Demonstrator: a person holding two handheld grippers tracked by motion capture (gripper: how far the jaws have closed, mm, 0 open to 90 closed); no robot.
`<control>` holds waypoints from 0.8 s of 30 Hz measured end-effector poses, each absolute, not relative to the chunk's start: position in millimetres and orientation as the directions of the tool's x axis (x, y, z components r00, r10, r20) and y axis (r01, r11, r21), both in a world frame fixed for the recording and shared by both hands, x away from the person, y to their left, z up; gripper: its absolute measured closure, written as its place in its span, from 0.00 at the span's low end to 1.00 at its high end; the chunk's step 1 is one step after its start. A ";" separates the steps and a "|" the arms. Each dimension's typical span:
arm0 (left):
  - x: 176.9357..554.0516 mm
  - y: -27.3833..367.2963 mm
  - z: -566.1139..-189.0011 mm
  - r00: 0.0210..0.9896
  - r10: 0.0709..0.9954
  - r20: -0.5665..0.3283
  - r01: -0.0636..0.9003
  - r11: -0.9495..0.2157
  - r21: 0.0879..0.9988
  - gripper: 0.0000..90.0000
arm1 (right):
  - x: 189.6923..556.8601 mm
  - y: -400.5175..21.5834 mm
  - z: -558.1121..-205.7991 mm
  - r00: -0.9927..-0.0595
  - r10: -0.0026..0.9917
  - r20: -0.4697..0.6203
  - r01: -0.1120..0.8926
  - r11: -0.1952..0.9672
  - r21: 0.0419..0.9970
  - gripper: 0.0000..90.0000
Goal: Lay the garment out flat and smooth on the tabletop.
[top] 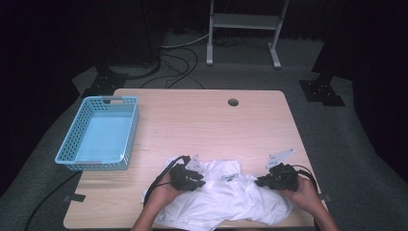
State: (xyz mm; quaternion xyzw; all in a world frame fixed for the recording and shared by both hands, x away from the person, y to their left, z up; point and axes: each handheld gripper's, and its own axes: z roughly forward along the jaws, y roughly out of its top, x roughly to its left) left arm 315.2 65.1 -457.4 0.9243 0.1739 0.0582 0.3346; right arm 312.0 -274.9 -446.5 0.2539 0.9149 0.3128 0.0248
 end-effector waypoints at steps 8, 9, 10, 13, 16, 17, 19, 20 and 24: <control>314.7 69.5 -444.5 0.927 0.376 0.009 0.270 -0.682 0.680 0.93 | 309.3 -281.7 -424.9 -0.871 0.483 0.092 0.424 0.640 0.641 0.98; 314.8 70.1 -441.5 0.925 0.380 0.014 0.268 -0.677 0.686 0.94 | 309.3 -282.6 -421.0 -0.873 0.481 0.088 0.415 0.635 0.652 0.98; 315.0 70.7 -439.2 0.924 0.383 0.017 0.266 -0.672 0.691 0.94 | 309.1 -283.2 -417.9 -0.871 0.483 0.087 0.413 0.626 0.661 0.98; 315.4 73.4 -429.2 0.919 0.394 0.030 0.259 -0.659 0.706 0.94 | 308.6 -285.7 -409.0 -0.870 0.486 0.084 0.403 0.602 0.689 0.98; 314.5 74.9 -422.7 0.920 0.391 0.037 0.247 -0.651 0.718 0.95 | 306.8 -286.5 -400.6 -0.873 0.480 0.086 0.392 0.584 0.711 0.98; 314.0 75.0 -421.7 0.920 0.390 0.037 0.247 -0.650 0.719 0.95 | 306.4 -286.1 -399.8 -0.875 0.477 0.084 0.387 0.585 0.713 0.98; 312.6 75.1 -421.0 0.922 0.386 0.032 0.247 -0.651 0.718 0.95 | 305.0 -285.1 -399.4 -0.878 0.471 0.089 0.386 0.584 0.714 0.98; 311.7 75.0 -421.9 0.921 0.389 0.019 0.259 -0.648 0.716 0.95 | 304.4 -284.3 -400.0 -0.881 0.464 0.091 0.382 0.586 0.715 0.98; 308.7 76.8 -427.4 0.921 0.391 -0.004 0.276 -0.645 0.713 0.95 | 301.2 -282.7 -406.3 -0.886 0.449 0.115 0.389 0.585 0.712 0.98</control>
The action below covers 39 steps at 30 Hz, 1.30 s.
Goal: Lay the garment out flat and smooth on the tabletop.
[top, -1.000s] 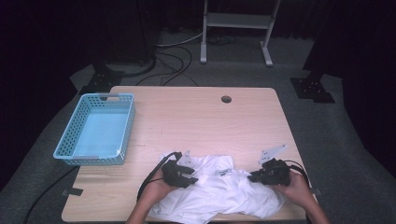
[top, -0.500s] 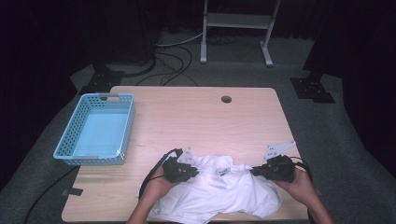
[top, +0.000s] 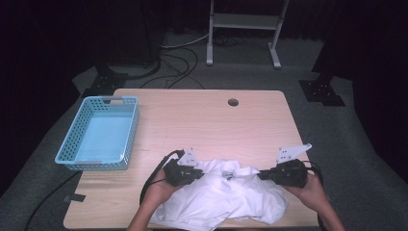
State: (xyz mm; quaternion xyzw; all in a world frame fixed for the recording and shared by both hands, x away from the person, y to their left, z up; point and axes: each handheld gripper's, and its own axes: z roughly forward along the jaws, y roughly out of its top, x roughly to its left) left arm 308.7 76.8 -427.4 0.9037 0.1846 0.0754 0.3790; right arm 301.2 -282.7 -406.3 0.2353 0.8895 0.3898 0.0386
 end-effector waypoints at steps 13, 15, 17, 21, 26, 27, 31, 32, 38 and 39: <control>281.3 80.4 -439.8 0.951 0.301 -0.068 0.266 -0.689 0.674 0.95 | 271.4 -281.3 -446.2 -0.895 0.399 0.201 0.421 0.602 0.679 0.98; 279.2 79.9 -440.1 0.954 0.293 -0.062 0.258 -0.700 0.666 0.95 | 267.0 -280.7 -450.0 -0.896 0.393 0.206 0.421 0.606 0.675 0.98; 289.8 82.2 -435.5 0.943 0.327 -0.059 0.277 -0.676 0.682 0.96 | 268.8 -280.6 -449.4 -0.898 0.388 0.207 0.419 0.612 0.671 0.98; 362.9 83.1 -390.9 0.873 0.485 0.054 0.276 -0.582 0.765 0.97 | 321.3 -278.0 -413.3 -0.896 0.428 0.117 0.383 0.614 0.690 0.99; 468.0 63.2 -300.1 0.712 0.661 0.237 0.206 -0.519 0.829 0.75 | 452.6 -262.8 -297.3 -0.700 0.688 -0.193 0.343 0.560 0.755 0.67; 474.8 63.4 -298.1 0.714 0.669 0.207 0.221 -0.496 0.840 0.67 | 468.3 -260.7 -278.0 -0.642 0.740 -0.199 0.354 0.517 0.780 0.67; 476.3 66.9 -321.0 0.736 0.665 0.129 0.286 -0.478 0.831 0.52 | 469.2 -253.4 -278.8 -0.661 0.737 -0.141 0.358 0.475 0.804 0.65; 468.9 68.4 -333.8 0.749 0.653 0.116 0.295 -0.484 0.823 0.51 | 465.5 -251.4 -286.8 -0.677 0.723 -0.137 0.362 0.490 0.793 0.65; 417.5 78.4 -391.4 0.795 0.604 0.052 0.349 -0.527 0.775 0.35 | 419.5 -244.4 -368.7 -0.751 0.660 -0.028 0.464 0.558 0.688 0.64; 410.7 79.9 -397.1 0.798 0.601 0.047 0.357 -0.534 0.766 0.33 | 407.5 -241.8 -383.9 -0.766 0.642 -0.002 0.484 0.579 0.656 0.64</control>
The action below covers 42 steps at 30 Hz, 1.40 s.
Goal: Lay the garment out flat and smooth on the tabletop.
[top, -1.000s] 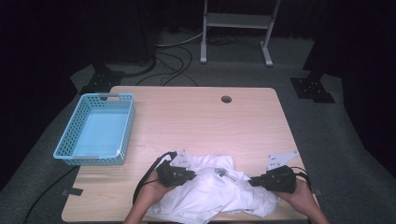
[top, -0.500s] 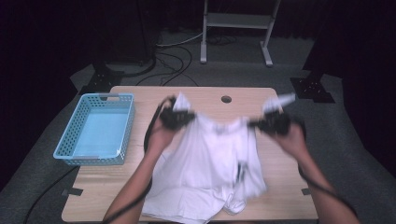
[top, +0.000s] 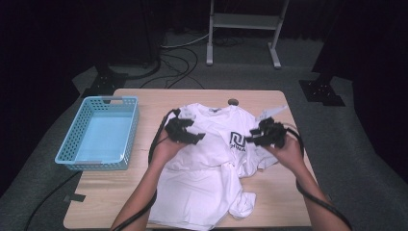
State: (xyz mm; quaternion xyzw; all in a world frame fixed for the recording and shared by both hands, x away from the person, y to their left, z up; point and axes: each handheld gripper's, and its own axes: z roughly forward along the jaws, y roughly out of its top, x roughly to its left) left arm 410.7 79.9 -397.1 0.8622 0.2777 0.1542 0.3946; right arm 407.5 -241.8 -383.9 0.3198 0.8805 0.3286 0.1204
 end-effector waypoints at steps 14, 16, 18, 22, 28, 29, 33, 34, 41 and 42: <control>347.0 96.8 -463.0 0.820 0.571 -0.044 0.440 -0.579 0.686 0.26 | 337.5 -212.3 -455.2 -0.803 0.588 0.092 0.512 0.604 0.611 0.65; 347.5 97.0 -466.3 0.819 0.572 -0.045 0.444 -0.582 0.681 0.25 | 341.4 -208.1 -454.9 -0.798 0.599 0.071 0.510 0.607 0.609 0.65; 348.2 97.3 -469.7 0.822 0.569 -0.039 0.439 -0.588 0.679 0.24 | 348.3 -207.0 -456.9 -0.795 0.603 0.071 0.520 0.617 0.591 0.65; 349.9 97.2 -471.4 0.821 0.569 -0.040 0.435 -0.578 0.691 0.23 | 355.3 -214.7 -460.5 -0.798 0.598 0.071 0.522 0.629 0.575 0.67; 358.4 89.2 -471.7 0.822 0.569 -0.021 0.431 -0.597 0.677 0.21 | 366.7 -236.6 -459.2 -0.795 0.605 0.038 0.520 0.648 0.557 0.69; 360.0 87.5 -471.7 0.822 0.569 -0.019 0.430 -0.598 0.677 0.20 | 369.7 -242.0 -459.0 -0.791 0.610 0.041 0.526 0.645 0.555 0.69; 366.4 84.1 -471.8 0.824 0.566 -0.019 0.427 -0.600 0.677 0.20 | 382.2 -264.7 -457.6 -0.774 0.632 0.037 0.548 0.641 0.537 0.69; 367.5 84.0 -471.7 0.825 0.565 -0.016 0.425 -0.602 0.676 0.20 | 386.4 -272.6 -456.9 -0.765 0.643 0.033 0.560 0.639 0.528 0.68; 375.6 82.6 -471.1 0.826 0.564 -0.011 0.425 -0.609 0.670 0.20 | 413.1 -321.9 -455.8 -0.678 0.735 0.026 0.641 0.573 0.511 0.68; 376.4 82.4 -471.0 0.826 0.563 -0.012 0.425 -0.609 0.670 0.20 | 415.0 -326.5 -456.0 -0.663 0.748 0.034 0.653 0.555 0.515 0.68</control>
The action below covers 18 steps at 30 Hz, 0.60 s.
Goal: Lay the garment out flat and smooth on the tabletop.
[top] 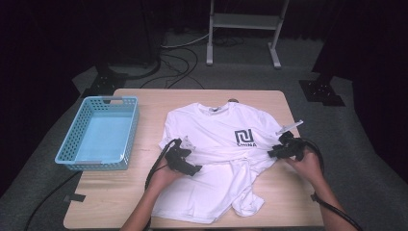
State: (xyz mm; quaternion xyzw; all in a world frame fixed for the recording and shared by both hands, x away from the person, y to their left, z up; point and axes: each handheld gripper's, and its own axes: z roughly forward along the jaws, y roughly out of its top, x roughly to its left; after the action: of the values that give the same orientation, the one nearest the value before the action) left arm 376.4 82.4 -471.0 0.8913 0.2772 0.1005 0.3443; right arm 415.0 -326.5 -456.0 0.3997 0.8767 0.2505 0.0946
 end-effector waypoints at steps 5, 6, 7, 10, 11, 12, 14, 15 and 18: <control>375.3 82.3 -468.9 0.825 0.565 0.001 0.423 -0.618 0.663 0.20 | 406.5 -324.4 -447.0 -0.664 0.745 0.062 0.637 0.520 0.569 0.64; 374.7 82.3 -468.9 0.825 0.565 0.001 0.423 -0.619 0.662 0.20 | 400.5 -319.3 -441.9 -0.679 0.732 0.062 0.616 0.521 0.590 0.63; 373.3 82.1 -469.0 0.827 0.563 0.003 0.422 -0.625 0.657 0.20 | 397.0 -315.5 -439.5 -0.693 0.718 0.064 0.600 0.525 0.603 0.63; 369.6 82.1 -469.7 0.824 0.567 0.002 0.426 -0.622 0.657 0.19 | 382.5 -294.6 -436.7 -0.745 0.665 0.058 0.553 0.565 0.613 0.62; 367.8 82.6 -470.2 0.824 0.566 0.004 0.424 -0.623 0.658 0.19 | 378.4 -287.4 -438.4 -0.760 0.647 0.064 0.542 0.576 0.612 0.62; 366.4 82.8 -470.5 0.822 0.569 0.004 0.425 -0.619 0.660 0.19 | 373.4 -278.6 -441.3 -0.776 0.628 0.058 0.529 0.598 0.602 0.62; 362.6 83.8 -471.1 0.820 0.572 0.003 0.427 -0.615 0.663 0.19 | 367.1 -268.5 -446.8 -0.789 0.611 0.061 0.521 0.614 0.592 0.61; 360.1 84.5 -471.3 0.821 0.571 0.006 0.425 -0.617 0.663 0.19 | 364.3 -264.1 -450.6 -0.795 0.603 0.067 0.520 0.620 0.587 0.60; 354.0 85.9 -471.1 0.822 0.570 0.018 0.421 -0.627 0.655 0.19 | 354.0 -255.8 -460.7 -0.798 0.601 0.055 0.513 0.627 0.587 0.58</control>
State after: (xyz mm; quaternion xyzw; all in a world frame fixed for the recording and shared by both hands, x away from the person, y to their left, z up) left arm 354.0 85.9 -471.1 0.8950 0.2765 0.1124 0.3315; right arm 354.0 -255.8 -460.7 0.3096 0.8989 0.3014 0.0731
